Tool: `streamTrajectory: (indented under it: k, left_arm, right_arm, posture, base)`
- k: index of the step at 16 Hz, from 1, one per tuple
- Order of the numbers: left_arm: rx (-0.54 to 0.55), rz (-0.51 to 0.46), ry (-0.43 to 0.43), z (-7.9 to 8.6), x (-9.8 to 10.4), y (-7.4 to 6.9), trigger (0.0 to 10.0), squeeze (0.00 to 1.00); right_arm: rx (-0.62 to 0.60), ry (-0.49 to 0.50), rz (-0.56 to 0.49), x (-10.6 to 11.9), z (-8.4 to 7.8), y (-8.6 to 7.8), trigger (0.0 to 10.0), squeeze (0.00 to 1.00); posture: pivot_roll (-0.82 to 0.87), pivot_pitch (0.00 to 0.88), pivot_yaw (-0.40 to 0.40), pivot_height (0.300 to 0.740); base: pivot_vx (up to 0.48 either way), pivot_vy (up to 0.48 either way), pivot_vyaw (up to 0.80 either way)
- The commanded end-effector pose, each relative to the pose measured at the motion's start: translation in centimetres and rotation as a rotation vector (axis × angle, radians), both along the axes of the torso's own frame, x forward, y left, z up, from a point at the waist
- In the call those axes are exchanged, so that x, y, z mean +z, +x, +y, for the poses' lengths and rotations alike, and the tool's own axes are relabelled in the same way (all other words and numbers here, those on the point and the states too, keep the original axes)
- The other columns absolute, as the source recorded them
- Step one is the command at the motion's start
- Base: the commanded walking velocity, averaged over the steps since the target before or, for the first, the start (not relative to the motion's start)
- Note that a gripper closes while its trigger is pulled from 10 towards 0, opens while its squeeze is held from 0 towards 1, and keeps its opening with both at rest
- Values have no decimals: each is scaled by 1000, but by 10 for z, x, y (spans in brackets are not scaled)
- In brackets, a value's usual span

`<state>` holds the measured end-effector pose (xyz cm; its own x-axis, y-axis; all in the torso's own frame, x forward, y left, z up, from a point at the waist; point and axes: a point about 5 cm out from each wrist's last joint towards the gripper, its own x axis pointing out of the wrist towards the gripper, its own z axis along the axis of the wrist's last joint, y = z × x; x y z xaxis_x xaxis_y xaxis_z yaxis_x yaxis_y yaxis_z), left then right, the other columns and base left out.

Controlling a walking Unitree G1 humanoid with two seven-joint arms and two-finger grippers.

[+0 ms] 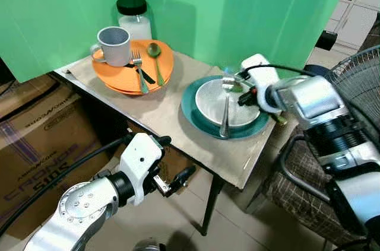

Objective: Setting the table

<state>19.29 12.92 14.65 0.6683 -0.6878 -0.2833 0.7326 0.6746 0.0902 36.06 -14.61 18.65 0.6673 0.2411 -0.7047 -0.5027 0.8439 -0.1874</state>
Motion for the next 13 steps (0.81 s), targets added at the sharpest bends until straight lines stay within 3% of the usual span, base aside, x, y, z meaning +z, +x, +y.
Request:
streamTrajectory:
  k: [1, 4, 6, 7, 13]
  left_arm:
    - [-1, -2, 6, -1, -1, 2, 10000, 0]
    - [1, -2, 8, -2, -2, 4, 10000, 0]
    - [5, -1, 10, -2, -2, 3, 10000, 0]
    - [11, 1, 11, -2, -3, 1, 10000, 0]
    - [21, 12, 15, -2, -5, -1, 10000, 0]
  right_arm:
    - [14, -43, -44, 4, 2, 2, 0, 0]
    - [36, -104, -45, -5, 8, -1, 0, 0]
    - [38, -205, -86, -7, 5, 1, 0, 0]
    - [45, -310, -142, -5, 2, 4, 0, 0]
    - [195, -594, -267, 2, 10, 7, 0, 0]
  posture:
    - [67, 0, -21, 740]
    - [65, 0, -20, 740]
    - [68, 0, -25, 740]
    - [72, 0, -31, 740]
    - [72, 0, -39, 740]
  base:
    - [0, 0, 0]
    - [0, 0, 0]
    - [0, 0, 0]
    - [0, 0, 0]
    - [0, 0, 0]
